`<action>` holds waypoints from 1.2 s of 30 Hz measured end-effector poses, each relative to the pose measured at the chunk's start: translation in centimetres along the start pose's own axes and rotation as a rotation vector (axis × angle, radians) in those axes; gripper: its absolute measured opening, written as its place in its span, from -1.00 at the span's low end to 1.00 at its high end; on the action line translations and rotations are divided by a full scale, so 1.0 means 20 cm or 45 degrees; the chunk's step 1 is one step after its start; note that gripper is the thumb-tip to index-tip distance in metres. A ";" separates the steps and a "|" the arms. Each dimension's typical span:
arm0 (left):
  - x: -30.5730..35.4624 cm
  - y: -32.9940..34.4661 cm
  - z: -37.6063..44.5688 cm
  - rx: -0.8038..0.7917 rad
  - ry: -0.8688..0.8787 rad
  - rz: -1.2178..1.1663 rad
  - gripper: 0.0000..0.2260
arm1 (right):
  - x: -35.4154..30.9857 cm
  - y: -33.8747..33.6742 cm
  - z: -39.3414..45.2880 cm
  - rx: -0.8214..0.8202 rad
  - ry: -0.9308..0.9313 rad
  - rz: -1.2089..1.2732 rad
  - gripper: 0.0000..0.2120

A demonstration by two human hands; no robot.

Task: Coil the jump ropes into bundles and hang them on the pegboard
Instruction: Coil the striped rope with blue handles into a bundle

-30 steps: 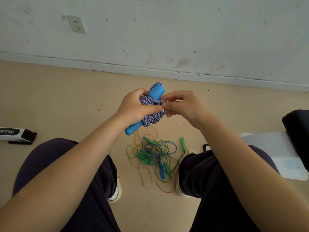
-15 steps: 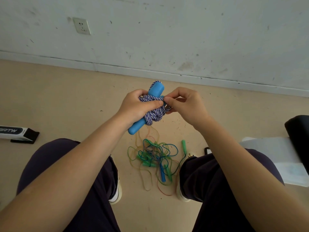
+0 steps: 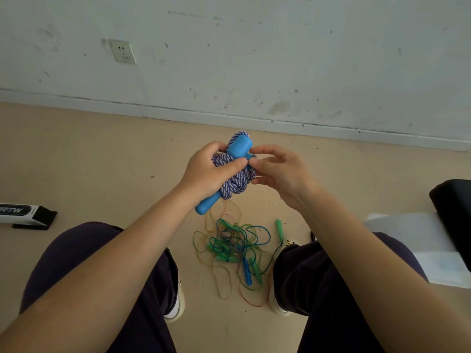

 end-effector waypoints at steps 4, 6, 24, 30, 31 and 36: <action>0.00 0.01 0.00 -0.006 0.042 0.084 -0.74 | 0.02 0.02 0.01 -0.037 0.013 -0.155 -0.82; -0.01 0.02 0.00 -0.004 0.056 0.095 -0.73 | 0.02 0.01 0.01 -0.028 0.021 -0.213 -0.79; -0.07 0.04 0.00 -0.113 -0.140 0.001 -0.74 | -0.02 0.03 0.01 -0.245 -0.082 -0.872 -0.89; -0.13 0.02 0.01 -0.064 -0.344 -0.407 -0.74 | -0.11 0.05 0.00 -0.070 -0.327 -0.702 -0.74; -0.14 0.04 0.01 -0.073 -0.373 -0.481 -0.74 | -0.12 0.05 -0.01 -0.021 -0.361 -0.701 -0.71; -0.14 0.09 0.00 -0.117 -0.378 -0.678 -0.75 | -0.13 0.00 -0.01 0.170 -0.382 -0.731 -0.78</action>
Point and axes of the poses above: each hand's wrist, its own z-axis towards the middle knuckle, its own y-axis out of the palm, x = y × z, the point moved 10 cm from there along z, towards the middle knuckle, and after that the axes turned 7 degrees about -y, right-handed, at the moved point
